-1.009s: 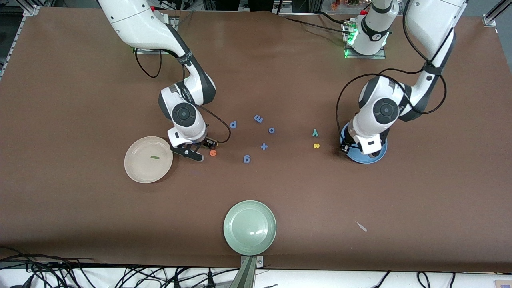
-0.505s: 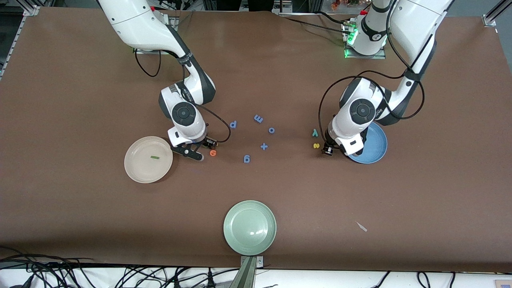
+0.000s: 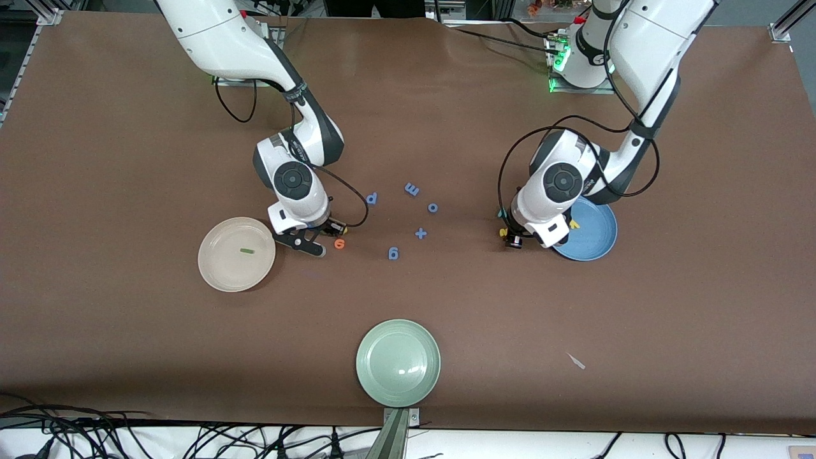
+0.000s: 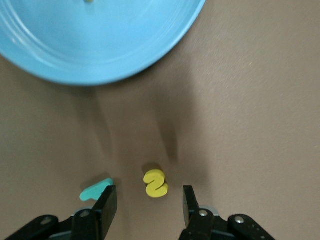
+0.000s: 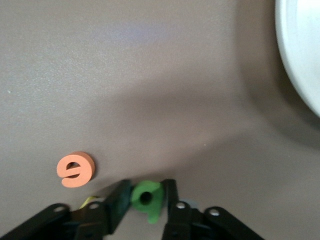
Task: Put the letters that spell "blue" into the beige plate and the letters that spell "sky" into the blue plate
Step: 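Grasp the green q with the right gripper while the left gripper grasps the n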
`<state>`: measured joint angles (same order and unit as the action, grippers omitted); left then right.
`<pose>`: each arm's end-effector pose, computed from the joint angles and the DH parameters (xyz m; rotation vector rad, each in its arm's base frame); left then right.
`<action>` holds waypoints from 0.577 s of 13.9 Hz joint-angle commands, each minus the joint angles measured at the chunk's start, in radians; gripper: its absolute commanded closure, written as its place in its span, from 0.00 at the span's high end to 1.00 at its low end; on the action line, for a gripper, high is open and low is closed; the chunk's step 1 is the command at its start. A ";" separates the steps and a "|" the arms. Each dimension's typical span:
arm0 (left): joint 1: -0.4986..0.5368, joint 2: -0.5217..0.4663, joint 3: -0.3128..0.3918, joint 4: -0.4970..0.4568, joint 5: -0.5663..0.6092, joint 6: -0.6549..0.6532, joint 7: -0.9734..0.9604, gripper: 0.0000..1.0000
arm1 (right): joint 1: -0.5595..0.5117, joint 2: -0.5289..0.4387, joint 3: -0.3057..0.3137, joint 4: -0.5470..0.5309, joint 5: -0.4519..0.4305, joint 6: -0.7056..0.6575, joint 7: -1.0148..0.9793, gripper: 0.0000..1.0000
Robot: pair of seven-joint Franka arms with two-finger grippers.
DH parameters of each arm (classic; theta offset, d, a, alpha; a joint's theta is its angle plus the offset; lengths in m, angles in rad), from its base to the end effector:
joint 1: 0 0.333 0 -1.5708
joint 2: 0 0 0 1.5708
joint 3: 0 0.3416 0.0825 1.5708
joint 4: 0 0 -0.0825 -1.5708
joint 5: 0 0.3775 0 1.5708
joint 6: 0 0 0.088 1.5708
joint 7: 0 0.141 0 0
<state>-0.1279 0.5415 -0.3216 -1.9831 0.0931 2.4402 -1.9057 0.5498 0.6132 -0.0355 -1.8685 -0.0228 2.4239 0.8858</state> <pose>0.5537 -0.2612 0.1908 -2.3703 -2.0412 0.1862 0.5575 0.3153 0.1716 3.0310 -0.5328 -0.0330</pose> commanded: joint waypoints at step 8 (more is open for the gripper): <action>-0.013 0.057 0.013 0.024 0.048 0.046 -0.053 0.56 | -0.068 -0.046 -0.119 0.179 -0.002 -0.339 -0.371 0.04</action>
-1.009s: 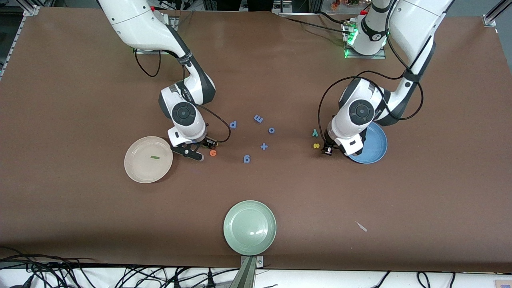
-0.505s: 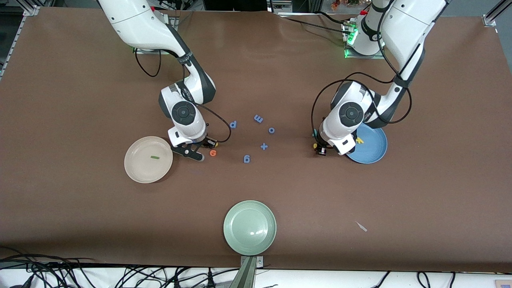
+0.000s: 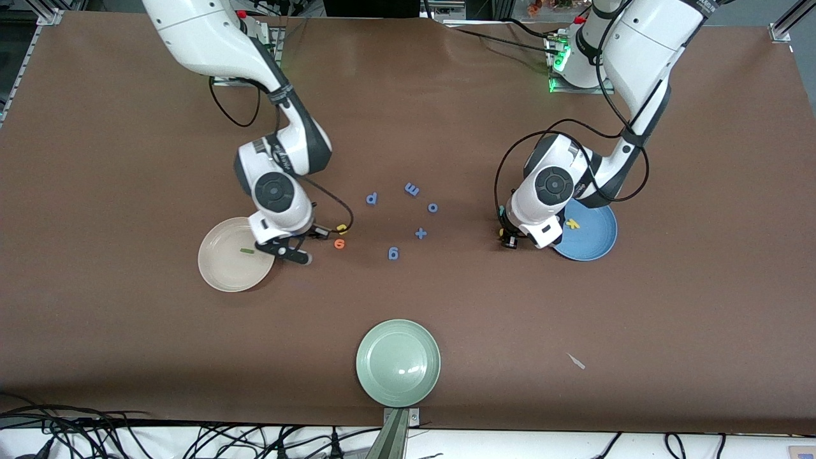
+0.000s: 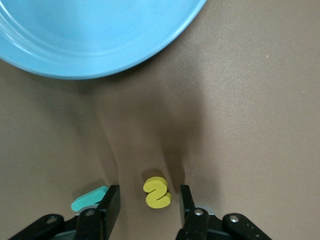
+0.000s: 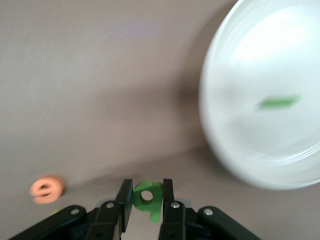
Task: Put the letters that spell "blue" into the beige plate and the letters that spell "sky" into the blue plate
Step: 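Place the q in the white plate while the left gripper drops the n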
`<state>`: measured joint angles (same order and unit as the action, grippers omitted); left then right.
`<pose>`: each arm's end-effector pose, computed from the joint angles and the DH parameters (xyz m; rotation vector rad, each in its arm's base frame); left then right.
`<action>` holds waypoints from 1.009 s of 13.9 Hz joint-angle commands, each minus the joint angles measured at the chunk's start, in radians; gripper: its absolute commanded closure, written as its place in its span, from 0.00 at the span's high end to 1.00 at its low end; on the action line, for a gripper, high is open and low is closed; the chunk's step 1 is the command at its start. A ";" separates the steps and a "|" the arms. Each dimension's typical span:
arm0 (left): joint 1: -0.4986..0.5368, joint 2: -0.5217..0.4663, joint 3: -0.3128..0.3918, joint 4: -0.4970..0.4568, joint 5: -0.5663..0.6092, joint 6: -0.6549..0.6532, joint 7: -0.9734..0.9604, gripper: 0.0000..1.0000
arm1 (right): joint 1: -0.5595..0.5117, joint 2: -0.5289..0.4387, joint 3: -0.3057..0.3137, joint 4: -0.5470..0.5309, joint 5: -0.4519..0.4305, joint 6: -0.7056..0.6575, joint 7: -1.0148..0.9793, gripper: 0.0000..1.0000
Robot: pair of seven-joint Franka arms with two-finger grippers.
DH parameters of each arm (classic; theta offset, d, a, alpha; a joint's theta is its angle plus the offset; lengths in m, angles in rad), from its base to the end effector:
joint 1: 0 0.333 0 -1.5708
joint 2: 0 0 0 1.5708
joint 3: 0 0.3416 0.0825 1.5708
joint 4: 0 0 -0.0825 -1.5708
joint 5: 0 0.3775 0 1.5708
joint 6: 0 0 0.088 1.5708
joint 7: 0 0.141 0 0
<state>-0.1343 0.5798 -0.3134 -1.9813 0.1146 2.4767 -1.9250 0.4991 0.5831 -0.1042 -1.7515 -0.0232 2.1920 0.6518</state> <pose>0.5539 -0.2614 0.1711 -2.3631 -2.0489 0.1793 0.6024 0.2547 0.2210 2.9834 -0.3431 -0.1249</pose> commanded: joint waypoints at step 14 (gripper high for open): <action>0.008 0.014 0.005 0.024 0.082 0.004 -0.039 0.13 | -0.060 -0.006 -0.069 0.067 0.175 -0.120 -0.178 0.79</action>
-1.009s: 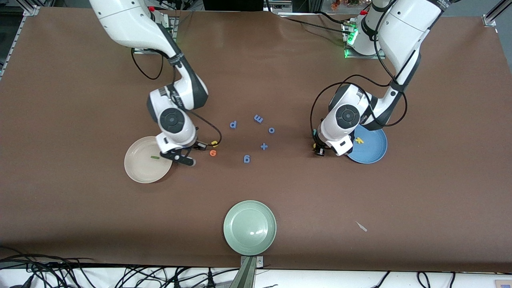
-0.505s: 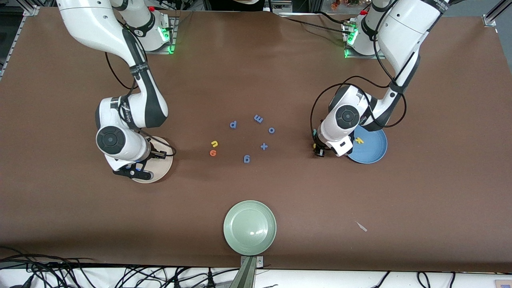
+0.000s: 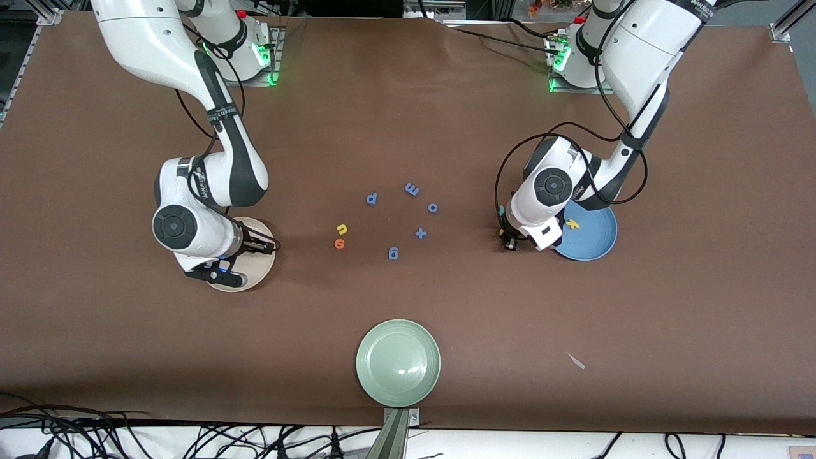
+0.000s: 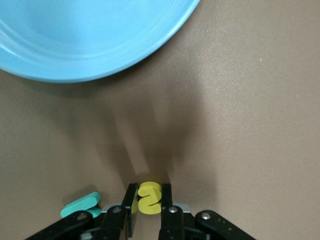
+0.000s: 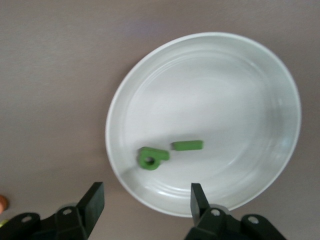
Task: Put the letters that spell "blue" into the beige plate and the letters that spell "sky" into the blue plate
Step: 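Place the q in the white plate while the left gripper drops the n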
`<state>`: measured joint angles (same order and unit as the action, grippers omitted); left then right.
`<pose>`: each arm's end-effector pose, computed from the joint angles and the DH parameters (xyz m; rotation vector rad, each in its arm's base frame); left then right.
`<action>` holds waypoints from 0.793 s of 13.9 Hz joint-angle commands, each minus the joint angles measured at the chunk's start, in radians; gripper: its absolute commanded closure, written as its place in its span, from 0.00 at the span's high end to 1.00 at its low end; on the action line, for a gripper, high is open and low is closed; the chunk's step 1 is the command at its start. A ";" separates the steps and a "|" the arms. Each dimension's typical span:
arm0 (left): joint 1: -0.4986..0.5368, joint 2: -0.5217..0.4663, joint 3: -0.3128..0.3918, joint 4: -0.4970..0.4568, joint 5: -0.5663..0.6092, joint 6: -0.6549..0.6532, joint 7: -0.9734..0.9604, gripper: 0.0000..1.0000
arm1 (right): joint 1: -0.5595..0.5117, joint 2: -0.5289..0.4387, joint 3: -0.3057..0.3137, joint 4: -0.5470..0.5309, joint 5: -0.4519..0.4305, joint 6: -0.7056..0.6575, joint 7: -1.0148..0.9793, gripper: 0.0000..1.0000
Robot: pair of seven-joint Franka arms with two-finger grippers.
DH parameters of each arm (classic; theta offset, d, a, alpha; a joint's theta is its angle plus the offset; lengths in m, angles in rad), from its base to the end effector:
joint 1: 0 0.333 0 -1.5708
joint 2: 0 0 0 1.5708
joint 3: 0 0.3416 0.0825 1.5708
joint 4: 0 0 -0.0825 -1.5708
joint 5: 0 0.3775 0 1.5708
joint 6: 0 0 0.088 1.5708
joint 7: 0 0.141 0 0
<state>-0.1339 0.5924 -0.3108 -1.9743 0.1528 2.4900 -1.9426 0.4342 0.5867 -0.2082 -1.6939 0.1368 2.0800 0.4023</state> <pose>0.5574 -0.2605 0.1670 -2.3741 -2.0407 0.1446 0.6353 0.1693 0.2392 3.0477 -0.3537 -0.2689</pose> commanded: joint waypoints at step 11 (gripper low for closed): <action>0.135 -0.115 -0.008 0.000 0.039 -0.247 0.238 0.13 | 0.129 0.038 0.196 -0.082 0.010 0.250 0.590 0.86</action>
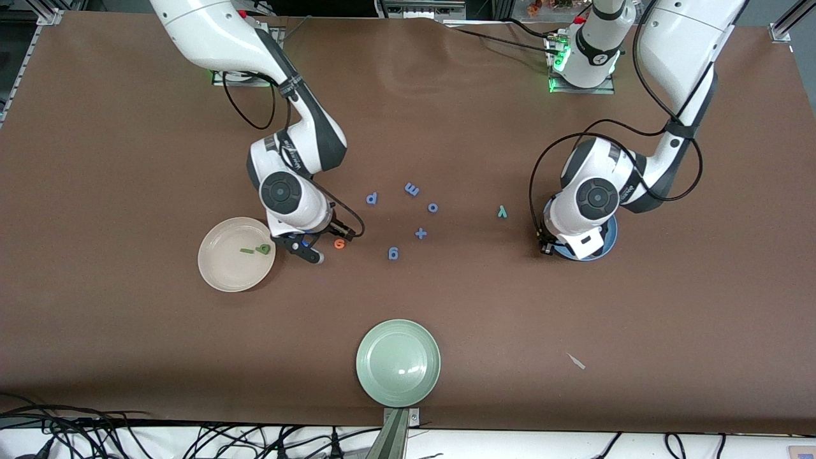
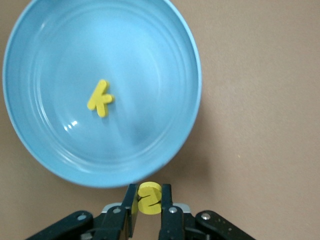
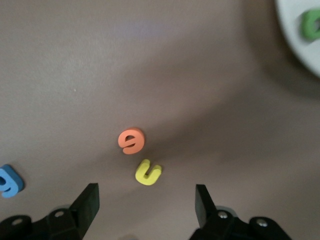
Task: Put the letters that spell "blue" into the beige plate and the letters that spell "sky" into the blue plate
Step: 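Place the q in the white plate while the left gripper drops the n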
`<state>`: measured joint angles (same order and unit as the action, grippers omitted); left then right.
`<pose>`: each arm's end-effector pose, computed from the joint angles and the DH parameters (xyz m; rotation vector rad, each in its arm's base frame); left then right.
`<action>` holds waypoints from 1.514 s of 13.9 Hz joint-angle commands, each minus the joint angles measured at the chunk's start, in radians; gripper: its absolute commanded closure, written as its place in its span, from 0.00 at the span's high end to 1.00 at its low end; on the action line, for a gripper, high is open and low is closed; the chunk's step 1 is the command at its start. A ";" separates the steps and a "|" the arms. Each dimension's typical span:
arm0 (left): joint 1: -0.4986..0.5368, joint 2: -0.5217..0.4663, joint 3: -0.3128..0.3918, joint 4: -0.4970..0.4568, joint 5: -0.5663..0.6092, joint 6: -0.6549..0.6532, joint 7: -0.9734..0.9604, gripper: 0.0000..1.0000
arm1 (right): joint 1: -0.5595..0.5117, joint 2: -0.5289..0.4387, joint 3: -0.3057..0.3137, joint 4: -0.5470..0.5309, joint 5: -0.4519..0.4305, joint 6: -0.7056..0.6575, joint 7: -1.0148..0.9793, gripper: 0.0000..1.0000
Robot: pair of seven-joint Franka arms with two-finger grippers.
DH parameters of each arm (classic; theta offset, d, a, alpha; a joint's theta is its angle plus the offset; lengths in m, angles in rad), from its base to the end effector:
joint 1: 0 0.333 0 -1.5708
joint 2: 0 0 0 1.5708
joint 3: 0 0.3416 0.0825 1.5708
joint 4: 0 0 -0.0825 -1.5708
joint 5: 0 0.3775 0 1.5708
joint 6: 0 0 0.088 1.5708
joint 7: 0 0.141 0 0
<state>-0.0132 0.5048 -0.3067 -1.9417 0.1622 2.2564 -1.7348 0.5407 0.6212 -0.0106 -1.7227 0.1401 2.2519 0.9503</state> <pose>0.5787 -0.1781 0.2125 -2.3778 -1.8563 0.1672 0.5729 0.3451 0.2100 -3.0220 0.7907 0.2096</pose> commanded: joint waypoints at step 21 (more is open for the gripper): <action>0.050 -0.071 -0.127 -0.169 0.055 0.133 0.202 0.61 | 0.022 0.009 -0.017 -0.094 -0.013 0.163 0.013 0.13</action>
<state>0.0364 0.4610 -0.4022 -2.0777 0.1678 2.3557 -1.5394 0.5662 0.6420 -0.0164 -1.8251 0.1373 2.4332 0.9804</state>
